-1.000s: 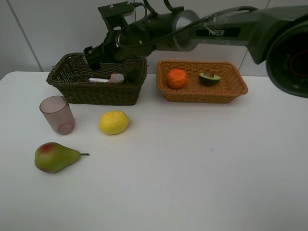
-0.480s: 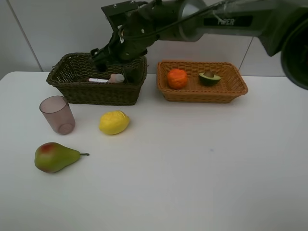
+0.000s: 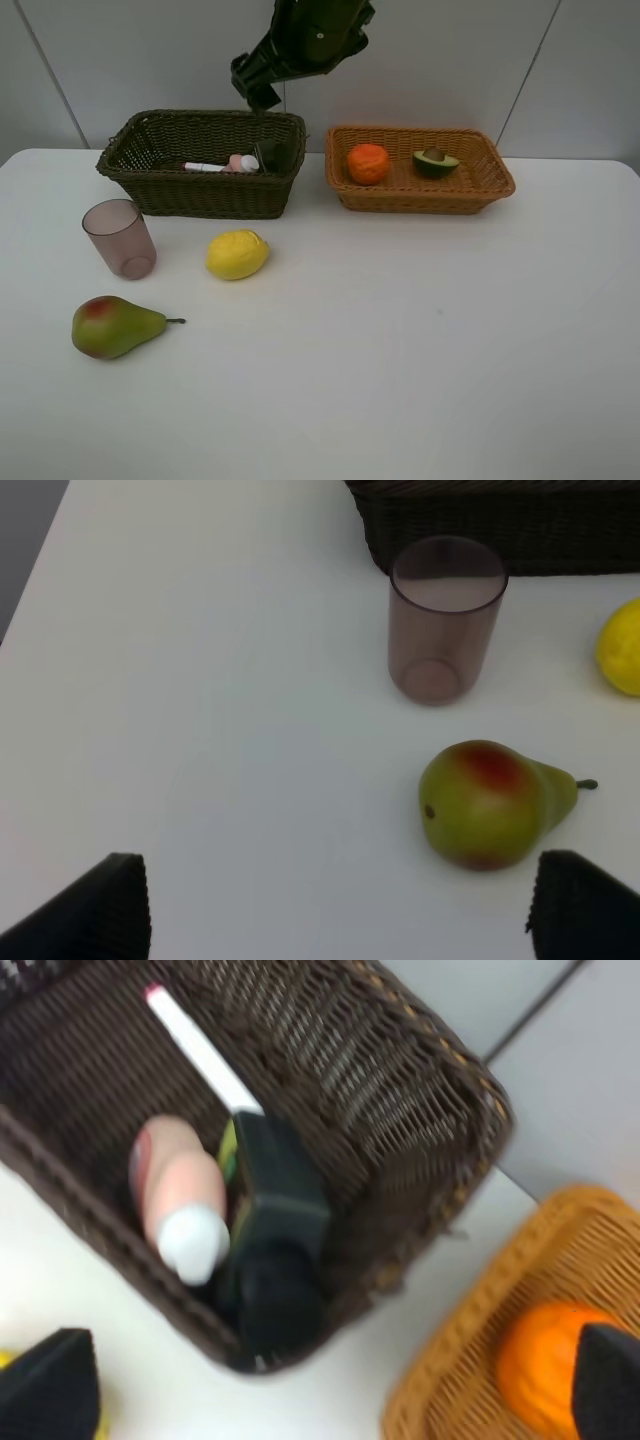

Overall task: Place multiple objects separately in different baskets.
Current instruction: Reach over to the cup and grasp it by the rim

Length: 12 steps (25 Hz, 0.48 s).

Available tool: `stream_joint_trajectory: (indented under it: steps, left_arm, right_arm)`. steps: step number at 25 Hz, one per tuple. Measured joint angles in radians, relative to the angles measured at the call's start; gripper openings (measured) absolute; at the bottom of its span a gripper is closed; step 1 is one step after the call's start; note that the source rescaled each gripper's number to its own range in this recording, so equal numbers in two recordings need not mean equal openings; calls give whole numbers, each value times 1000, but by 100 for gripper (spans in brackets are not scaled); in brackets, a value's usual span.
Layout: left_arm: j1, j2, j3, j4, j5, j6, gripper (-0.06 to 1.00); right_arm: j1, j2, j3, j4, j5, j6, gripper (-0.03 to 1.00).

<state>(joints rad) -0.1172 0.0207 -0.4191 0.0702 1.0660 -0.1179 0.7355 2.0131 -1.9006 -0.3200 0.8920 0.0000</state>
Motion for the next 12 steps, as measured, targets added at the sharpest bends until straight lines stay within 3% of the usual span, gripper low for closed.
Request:
stream_joint_trajectory:
  steps: [6,12]
  left_arm:
    - [0,0,0,0,0,0,100]
    - [0,0,0,0,0,0,100]
  right_arm:
    - [-6,-127,0,15,155,-82,100]
    - [-69,-283,85,175,230,-239,100]
